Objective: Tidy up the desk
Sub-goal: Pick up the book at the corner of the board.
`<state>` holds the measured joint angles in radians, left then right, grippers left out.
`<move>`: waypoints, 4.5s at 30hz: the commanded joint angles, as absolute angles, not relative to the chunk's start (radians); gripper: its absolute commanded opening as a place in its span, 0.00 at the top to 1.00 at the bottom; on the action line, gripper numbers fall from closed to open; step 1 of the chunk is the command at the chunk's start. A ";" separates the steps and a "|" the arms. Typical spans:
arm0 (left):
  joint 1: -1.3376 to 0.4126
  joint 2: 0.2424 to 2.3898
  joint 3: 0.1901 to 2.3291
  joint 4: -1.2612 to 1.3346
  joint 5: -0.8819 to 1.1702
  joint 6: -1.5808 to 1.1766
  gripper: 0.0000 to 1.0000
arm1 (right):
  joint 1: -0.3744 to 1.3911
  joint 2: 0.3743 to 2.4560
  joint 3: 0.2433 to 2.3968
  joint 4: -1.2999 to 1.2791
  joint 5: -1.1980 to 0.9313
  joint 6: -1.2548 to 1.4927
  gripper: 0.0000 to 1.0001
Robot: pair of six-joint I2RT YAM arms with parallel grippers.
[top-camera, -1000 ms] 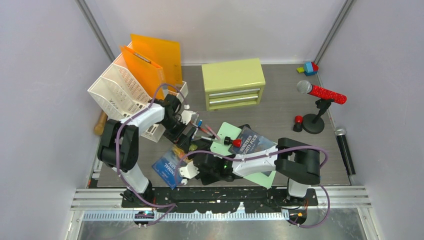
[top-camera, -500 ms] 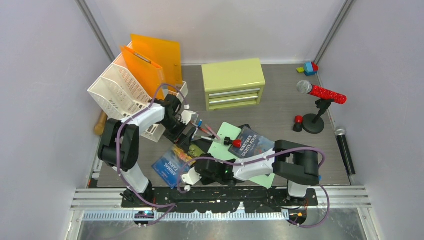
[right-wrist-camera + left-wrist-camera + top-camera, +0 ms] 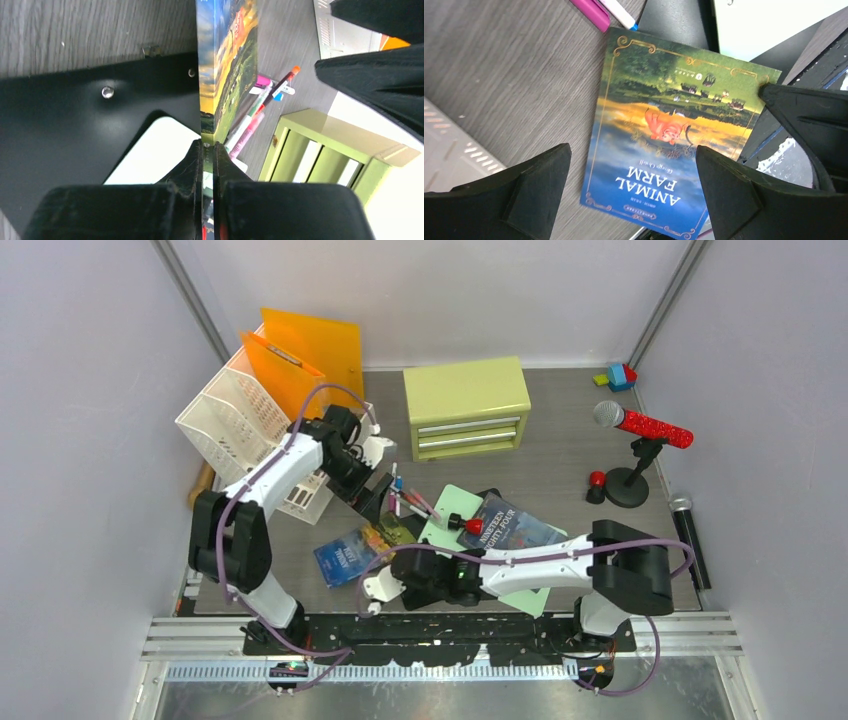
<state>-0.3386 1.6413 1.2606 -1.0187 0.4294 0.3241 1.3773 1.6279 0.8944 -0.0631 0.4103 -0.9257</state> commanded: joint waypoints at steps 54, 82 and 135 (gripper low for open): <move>-0.133 1.000 0.821 -0.693 0.820 1.013 0.24 | 0.999 1.447 1.278 -0.509 -0.127 -0.466 0.99; -0.237 0.928 1.182 -1.048 0.970 0.885 1.00 | 0.982 1.487 1.420 -0.601 -0.206 -0.387 0.42; -0.248 1.063 1.213 -0.933 1.060 0.683 1.00 | 0.653 1.261 1.099 -0.317 -0.773 -0.176 0.85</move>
<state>-0.2420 1.1183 1.1263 -0.8101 1.1229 0.5270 0.6601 1.3018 1.0935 -0.4137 -0.8219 -0.1894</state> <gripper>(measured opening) 0.108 0.166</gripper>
